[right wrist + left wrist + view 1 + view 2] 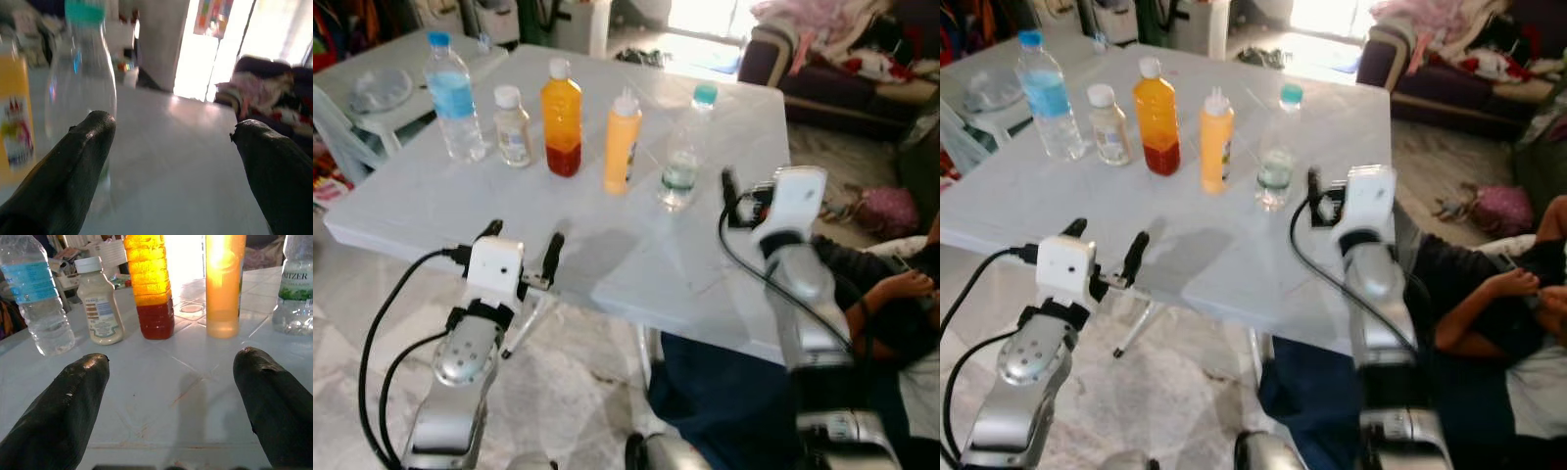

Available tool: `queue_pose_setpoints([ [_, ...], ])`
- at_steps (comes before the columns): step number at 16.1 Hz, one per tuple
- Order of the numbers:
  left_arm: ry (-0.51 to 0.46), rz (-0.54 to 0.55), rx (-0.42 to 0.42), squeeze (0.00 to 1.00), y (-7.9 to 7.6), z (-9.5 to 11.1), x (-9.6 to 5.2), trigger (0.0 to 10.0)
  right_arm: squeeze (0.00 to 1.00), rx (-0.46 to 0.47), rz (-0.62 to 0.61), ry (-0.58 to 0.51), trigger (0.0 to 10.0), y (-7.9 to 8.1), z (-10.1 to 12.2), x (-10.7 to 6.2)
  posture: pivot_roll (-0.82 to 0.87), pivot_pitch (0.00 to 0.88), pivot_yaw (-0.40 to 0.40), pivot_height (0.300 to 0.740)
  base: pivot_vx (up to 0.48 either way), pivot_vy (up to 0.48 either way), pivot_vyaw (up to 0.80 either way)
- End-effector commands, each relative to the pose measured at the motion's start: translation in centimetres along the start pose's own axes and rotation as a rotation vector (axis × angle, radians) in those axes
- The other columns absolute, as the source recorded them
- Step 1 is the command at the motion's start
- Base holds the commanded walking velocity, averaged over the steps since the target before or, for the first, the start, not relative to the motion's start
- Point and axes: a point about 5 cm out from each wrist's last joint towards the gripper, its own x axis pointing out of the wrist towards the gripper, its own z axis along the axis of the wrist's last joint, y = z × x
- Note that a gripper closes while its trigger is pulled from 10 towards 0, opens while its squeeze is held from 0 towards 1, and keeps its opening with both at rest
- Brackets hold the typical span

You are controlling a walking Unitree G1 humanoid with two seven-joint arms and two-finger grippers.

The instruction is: Restocking fridge

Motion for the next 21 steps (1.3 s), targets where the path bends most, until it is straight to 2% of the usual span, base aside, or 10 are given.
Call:
queue_pose_setpoints([
  [1,0.003,-0.005,0.000,0.00,0.2,0.2,-0.2,10.0,0.00,-0.002,0.008,-0.035,10.0,-0.1,0.8,0.9,0.14,0.101,-0.039,0.740,0.000,0.000,0.00],
  [3,0.008,-0.005,0.007,0.00,0.3,0.2,-0.4,10.0,0.00,-0.008,0.023,-0.058,10.0,-0.3,1.4,1.7,0.15,0.108,-0.033,0.740,0.000,0.000,0.00],
  [7,0.012,0.007,0.027,0.00,0.9,0.5,-0.6,10.0,0.00,-0.005,0.093,-0.106,10.0,0.3,2.8,3.3,0.17,0.117,-0.028,0.740,0.000,0.000,0.00],
  [11,0.019,-0.004,0.033,0.00,1.0,0.5,-0.9,10.0,0.00,-0.014,0.132,-0.149,10.0,0.4,4.1,4.2,0.17,0.116,-0.024,0.740,0.000,0.000,0.00],
  [14,0.023,-0.008,0.035,0.00,1.1,0.5,-0.8,10.0,0.00,-0.018,0.143,-0.163,10.0,0.2,4.6,4.6,0.17,0.117,-0.023,0.740,0.000,0.000,0.00],
  [19,0.029,-0.025,0.039,0.00,0.8,0.4,-0.7,10.0,0.00,-0.005,0.212,-0.163,10.0,0.1,5.7,6.4,0.17,0.122,-0.021,0.740,0.000,0.000,0.00],
  [20,0.030,-0.026,0.039,0.00,0.8,0.4,-0.6,10.0,0.00,0.015,0.226,-0.162,3.4,0.3,5.9,6.7,0.17,0.122,-0.020,0.740,0.000,0.000,0.00],
  [21,0.031,-0.029,0.038,0.00,0.7,0.4,-0.6,10.0,0.00,0.035,0.247,-0.162,0.0,0.6,6.2,7.1,0.18,0.122,-0.021,0.740,0.000,0.000,0.00],
])
